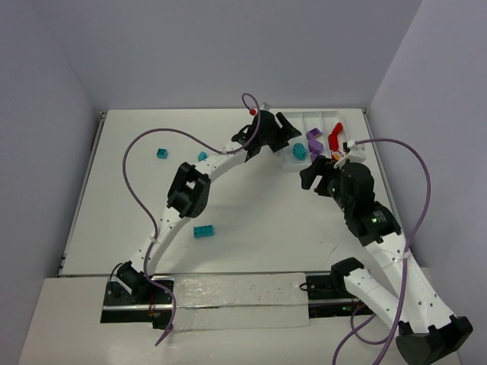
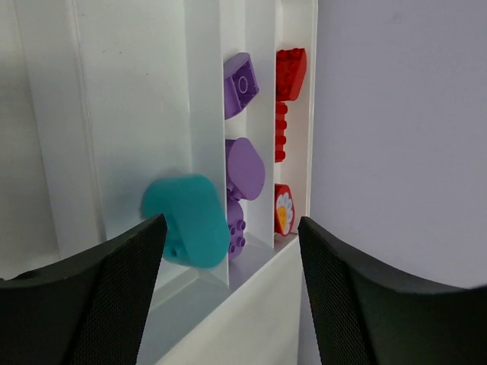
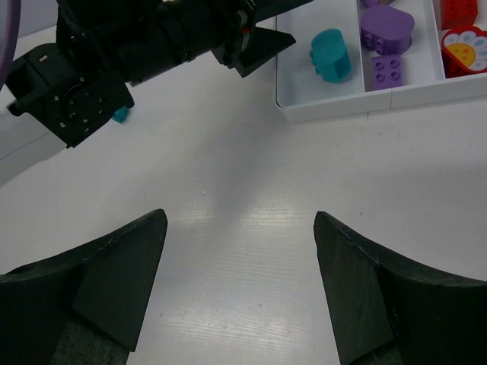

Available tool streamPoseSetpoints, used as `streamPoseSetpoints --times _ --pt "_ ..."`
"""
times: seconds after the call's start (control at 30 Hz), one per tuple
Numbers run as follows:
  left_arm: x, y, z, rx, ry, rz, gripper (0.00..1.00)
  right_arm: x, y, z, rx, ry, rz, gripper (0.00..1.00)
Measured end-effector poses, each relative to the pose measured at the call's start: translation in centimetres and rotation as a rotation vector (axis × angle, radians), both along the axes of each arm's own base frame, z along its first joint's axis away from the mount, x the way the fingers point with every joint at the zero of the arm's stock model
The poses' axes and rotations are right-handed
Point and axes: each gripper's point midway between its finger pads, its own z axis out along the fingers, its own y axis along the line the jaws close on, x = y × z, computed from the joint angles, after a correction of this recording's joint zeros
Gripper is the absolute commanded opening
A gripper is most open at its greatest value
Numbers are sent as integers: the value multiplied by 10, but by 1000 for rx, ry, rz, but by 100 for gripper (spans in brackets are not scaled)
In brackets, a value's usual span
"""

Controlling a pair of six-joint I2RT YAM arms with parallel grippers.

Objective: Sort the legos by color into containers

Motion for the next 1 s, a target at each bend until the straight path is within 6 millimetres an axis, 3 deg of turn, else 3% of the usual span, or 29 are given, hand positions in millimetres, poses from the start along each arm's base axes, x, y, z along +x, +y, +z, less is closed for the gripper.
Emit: streamPoseSetpoints --times 0.2,0.33,0.47,0.5,0.57,0.67,0.77,0.87,1.0 --pt "4 8 8 24 -29 6 78 0 0 -3 -3 8 1 85" --pt "-5 33 24 108 -40 27 75 0 -1 -3 -5 8 -3 85" --pt "-26 86 48 261 -49 90 78 0 -2 -2 -7 5 -11 85" --pt "-30 101 74 271 -77 113 79 0 -3 -2 -7 3 -11 85" --pt "-32 132 100 326 -112 167 83 -1 -3 -3 -7 5 -11 85" --pt "-29 183 116 438 -144 264 93 -1 -2 -5 -7 10 -6 85" --pt "-24 230 97 597 -134 347 96 -1 -1 -6 -5 12 -1 85" --pt "-27 271 47 825 -64 375 97 -1 0 -7 -5 16 3 85" --pt "-40 304 -12 1058 23 347 97 0 2 -10 -7 27 8 85"
